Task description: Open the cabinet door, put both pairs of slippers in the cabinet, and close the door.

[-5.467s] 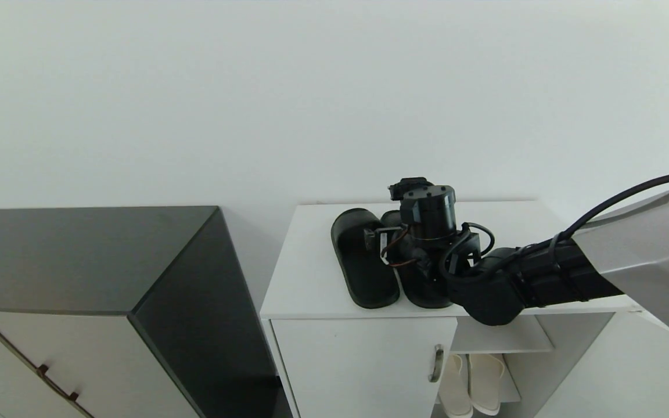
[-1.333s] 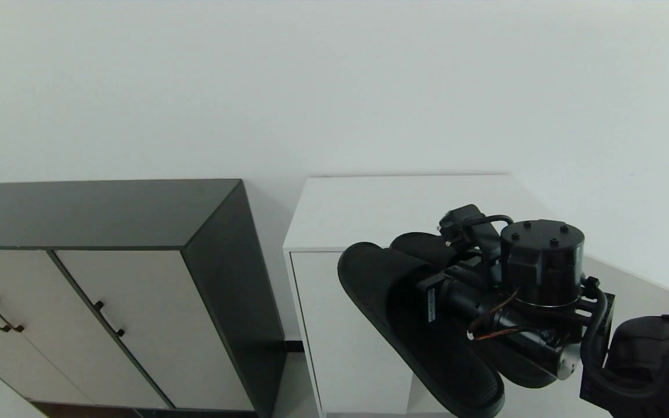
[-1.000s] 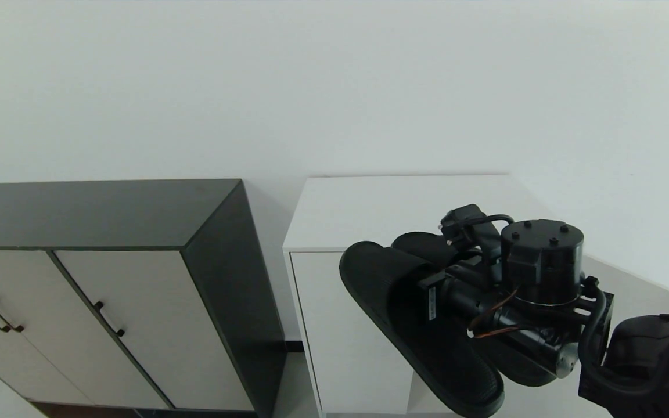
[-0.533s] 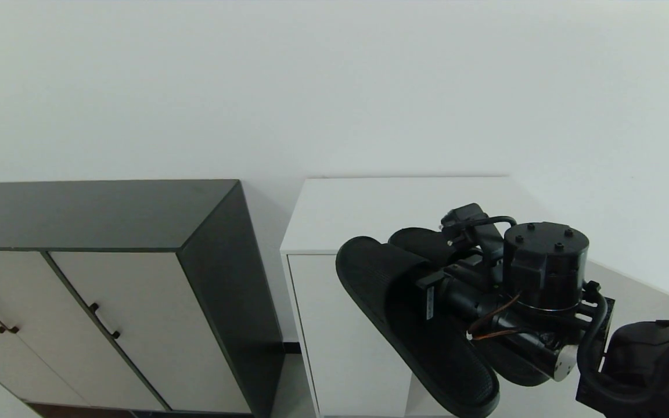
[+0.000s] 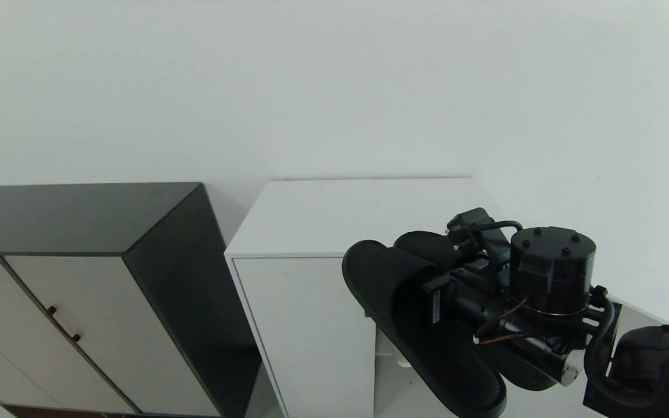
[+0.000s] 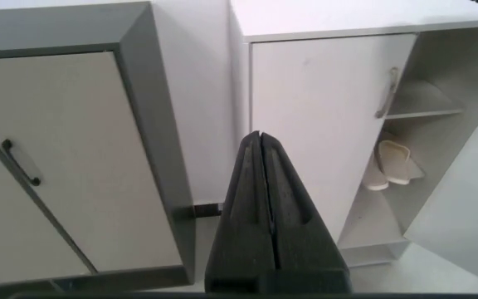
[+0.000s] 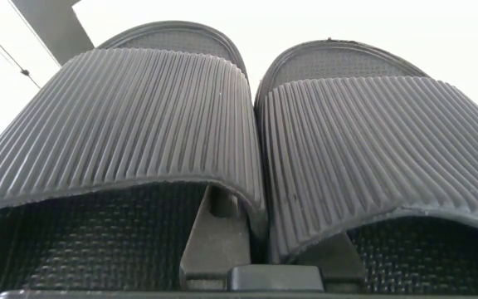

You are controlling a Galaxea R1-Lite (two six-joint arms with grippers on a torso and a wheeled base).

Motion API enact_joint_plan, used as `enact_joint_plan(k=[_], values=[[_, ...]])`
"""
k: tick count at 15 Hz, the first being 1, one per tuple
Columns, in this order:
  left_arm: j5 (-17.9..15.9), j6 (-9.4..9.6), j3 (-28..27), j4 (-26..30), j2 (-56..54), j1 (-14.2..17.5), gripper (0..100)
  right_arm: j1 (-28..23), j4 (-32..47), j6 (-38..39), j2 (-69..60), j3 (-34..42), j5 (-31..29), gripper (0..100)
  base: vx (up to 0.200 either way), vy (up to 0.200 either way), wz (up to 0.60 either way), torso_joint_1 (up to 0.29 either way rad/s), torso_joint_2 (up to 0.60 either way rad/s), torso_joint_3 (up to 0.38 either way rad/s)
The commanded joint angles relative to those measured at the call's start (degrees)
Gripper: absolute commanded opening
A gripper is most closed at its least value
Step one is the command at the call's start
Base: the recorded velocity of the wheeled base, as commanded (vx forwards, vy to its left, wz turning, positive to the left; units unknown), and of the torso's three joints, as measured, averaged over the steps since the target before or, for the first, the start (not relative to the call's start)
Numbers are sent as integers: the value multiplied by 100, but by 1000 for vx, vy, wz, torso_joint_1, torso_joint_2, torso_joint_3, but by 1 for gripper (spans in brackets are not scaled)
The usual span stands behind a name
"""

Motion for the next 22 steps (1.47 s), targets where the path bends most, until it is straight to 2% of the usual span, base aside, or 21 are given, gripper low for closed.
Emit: enact_joint_plan(k=[1,3,18,22], values=[[1,-1,0,-1,-1,-1,0,24,2,-3,-10,26,-2,0,0,-200,0,7,7,-2],[1,-1,0,-1,-1,-1,0,32,-7,-12,-18,35,-2,0,0,-200,0,2,5,5],[1,-1,0,-1,-1,-1,0,76,-7,-83,8,114,-2,0,0,0,0,0,0,0],[1,-1,0,-1,-1,-1,0,76,-7,-83,17,122,-2,0,0,0,0,-157,349,201]])
